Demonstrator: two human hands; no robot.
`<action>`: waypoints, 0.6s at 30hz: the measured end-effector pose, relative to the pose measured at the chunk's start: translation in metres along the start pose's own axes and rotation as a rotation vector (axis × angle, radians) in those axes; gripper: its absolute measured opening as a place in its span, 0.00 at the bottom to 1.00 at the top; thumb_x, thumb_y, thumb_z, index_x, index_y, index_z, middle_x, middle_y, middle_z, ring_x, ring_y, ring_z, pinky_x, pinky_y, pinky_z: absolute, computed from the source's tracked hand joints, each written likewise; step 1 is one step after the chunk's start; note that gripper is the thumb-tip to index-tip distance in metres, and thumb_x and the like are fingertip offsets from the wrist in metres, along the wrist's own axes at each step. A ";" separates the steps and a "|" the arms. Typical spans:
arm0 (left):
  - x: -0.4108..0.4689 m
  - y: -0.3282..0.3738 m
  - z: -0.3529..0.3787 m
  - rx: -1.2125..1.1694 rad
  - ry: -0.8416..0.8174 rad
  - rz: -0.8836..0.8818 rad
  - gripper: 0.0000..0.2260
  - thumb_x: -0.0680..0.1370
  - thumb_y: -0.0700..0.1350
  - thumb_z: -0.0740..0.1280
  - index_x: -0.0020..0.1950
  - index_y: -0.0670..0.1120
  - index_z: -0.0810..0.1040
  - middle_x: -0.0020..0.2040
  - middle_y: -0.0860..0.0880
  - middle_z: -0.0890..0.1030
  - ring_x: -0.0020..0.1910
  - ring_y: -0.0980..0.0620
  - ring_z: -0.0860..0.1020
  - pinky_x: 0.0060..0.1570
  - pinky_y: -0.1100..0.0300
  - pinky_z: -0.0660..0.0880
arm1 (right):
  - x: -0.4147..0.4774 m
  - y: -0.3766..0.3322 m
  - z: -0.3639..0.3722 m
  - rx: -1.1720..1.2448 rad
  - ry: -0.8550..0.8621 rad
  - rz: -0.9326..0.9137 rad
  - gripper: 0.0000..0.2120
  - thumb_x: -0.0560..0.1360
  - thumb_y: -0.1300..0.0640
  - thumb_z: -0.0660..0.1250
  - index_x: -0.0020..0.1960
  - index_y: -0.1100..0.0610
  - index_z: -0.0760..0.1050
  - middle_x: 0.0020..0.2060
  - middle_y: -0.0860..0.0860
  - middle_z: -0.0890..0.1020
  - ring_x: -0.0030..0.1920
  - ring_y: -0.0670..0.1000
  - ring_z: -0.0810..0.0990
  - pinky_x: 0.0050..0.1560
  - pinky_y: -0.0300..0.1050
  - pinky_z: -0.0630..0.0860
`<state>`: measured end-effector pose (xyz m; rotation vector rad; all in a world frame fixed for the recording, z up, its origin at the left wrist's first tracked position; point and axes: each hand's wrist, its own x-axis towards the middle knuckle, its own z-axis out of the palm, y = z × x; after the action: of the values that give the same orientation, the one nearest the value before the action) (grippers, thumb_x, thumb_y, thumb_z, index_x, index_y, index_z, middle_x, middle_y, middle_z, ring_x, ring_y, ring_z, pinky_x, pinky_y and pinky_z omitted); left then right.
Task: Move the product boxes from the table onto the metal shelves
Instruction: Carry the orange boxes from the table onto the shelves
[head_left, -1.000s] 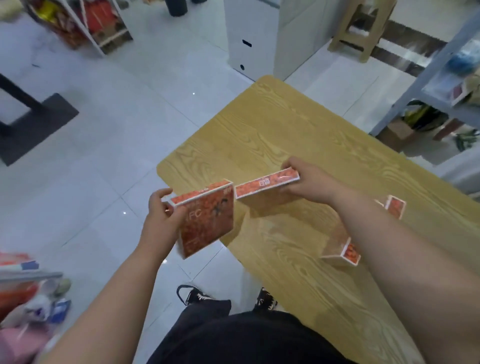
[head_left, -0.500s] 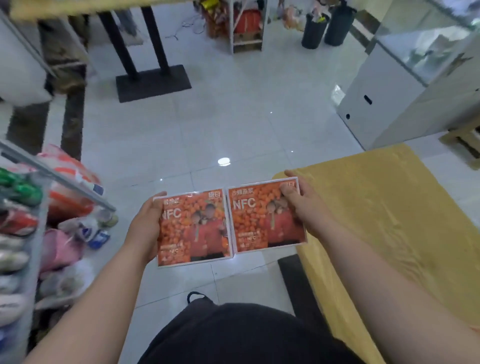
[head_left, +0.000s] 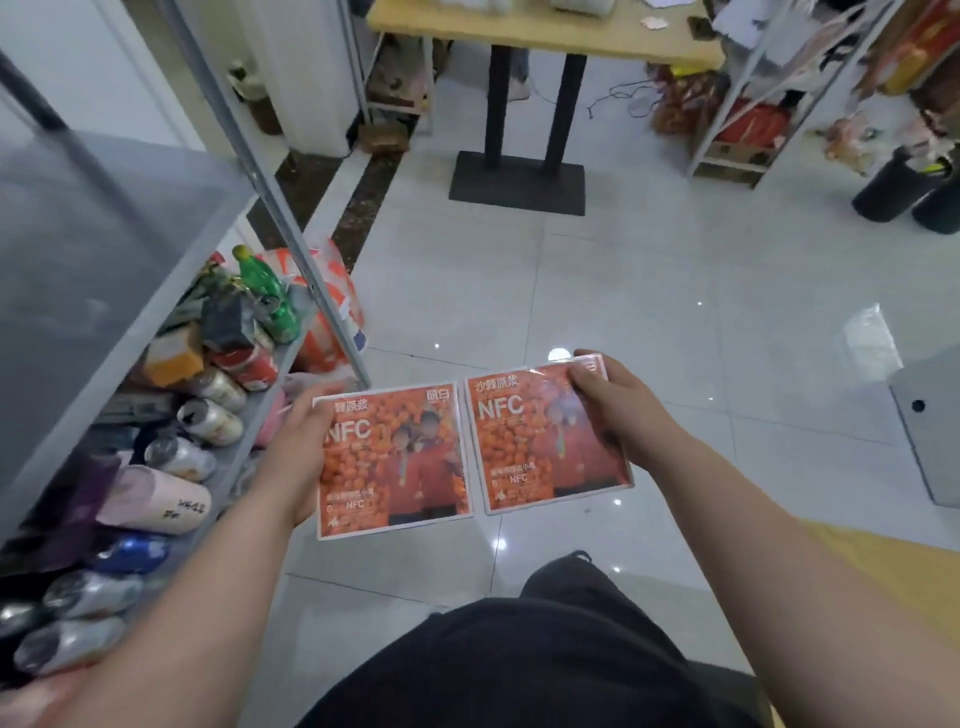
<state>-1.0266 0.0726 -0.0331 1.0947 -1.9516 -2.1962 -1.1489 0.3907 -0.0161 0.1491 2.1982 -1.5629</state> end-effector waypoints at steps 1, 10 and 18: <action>0.005 0.000 -0.004 -0.020 0.011 -0.012 0.13 0.85 0.46 0.55 0.60 0.55 0.78 0.50 0.42 0.82 0.40 0.47 0.82 0.39 0.51 0.81 | 0.013 -0.007 0.009 -0.009 -0.023 -0.002 0.12 0.74 0.41 0.67 0.56 0.42 0.80 0.49 0.47 0.87 0.53 0.52 0.86 0.61 0.55 0.79; 0.054 0.054 -0.017 -0.132 0.409 -0.041 0.12 0.84 0.49 0.57 0.53 0.57 0.80 0.46 0.42 0.84 0.40 0.44 0.83 0.45 0.43 0.80 | 0.178 -0.081 0.075 -0.049 -0.319 -0.076 0.20 0.68 0.32 0.69 0.58 0.38 0.79 0.54 0.45 0.85 0.57 0.52 0.83 0.65 0.59 0.76; 0.074 0.147 -0.001 -0.269 0.784 0.045 0.09 0.81 0.49 0.60 0.52 0.57 0.80 0.40 0.47 0.83 0.33 0.50 0.83 0.34 0.54 0.80 | 0.260 -0.240 0.119 -0.194 -0.636 -0.404 0.11 0.76 0.41 0.66 0.54 0.45 0.79 0.46 0.46 0.87 0.47 0.48 0.87 0.49 0.49 0.81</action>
<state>-1.1452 0.0062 0.0601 1.5184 -1.2860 -1.5638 -1.4282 0.1542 0.0560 -0.7862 1.9013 -1.3182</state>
